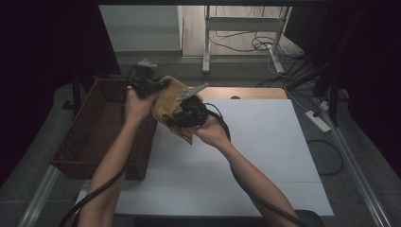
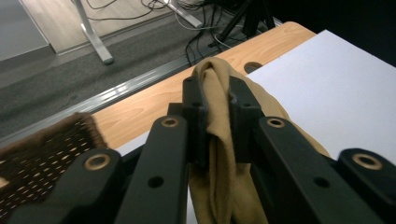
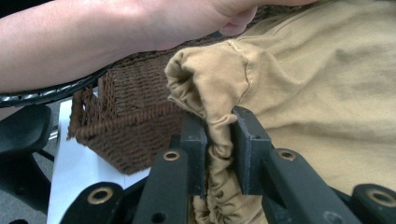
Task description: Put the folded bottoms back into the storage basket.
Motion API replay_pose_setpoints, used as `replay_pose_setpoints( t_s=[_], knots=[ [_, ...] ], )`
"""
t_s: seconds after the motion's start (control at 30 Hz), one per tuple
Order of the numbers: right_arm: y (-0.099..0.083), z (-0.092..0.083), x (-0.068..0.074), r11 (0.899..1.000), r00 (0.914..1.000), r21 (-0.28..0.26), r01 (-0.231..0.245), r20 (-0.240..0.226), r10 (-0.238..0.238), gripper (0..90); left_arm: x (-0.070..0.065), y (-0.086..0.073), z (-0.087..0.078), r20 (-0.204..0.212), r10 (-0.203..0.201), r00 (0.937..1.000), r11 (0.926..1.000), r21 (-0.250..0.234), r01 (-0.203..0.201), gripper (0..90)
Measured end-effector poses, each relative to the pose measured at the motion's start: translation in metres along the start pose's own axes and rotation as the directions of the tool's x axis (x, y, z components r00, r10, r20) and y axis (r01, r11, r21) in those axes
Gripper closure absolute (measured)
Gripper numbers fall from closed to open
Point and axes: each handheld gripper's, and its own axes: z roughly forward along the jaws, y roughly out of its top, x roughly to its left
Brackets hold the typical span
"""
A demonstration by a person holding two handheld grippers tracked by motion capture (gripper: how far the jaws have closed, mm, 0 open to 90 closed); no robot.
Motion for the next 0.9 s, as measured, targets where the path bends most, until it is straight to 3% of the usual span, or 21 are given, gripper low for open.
replay_pose_setpoints(
  t_s=[0.43, 0.9],
  knots=[
    [0.026, 0.03, 0.008, 1.0, 0.9987, -0.012, 0.027, -0.043, -0.028, 76.2, 0.031, -0.009, -0.037, -0.056, -0.038, 0.9977, 0.9989, -0.029, 0.037, 79.6],
    [0.056, 0.061, 0.022, 0.998, 0.9953, -0.025, 0.062, -0.073, -0.064, 76.2, 0.059, -0.018, -0.075, -0.109, -0.076, 0.9911, 0.9948, -0.076, 0.068, 79.7]
  ],
)
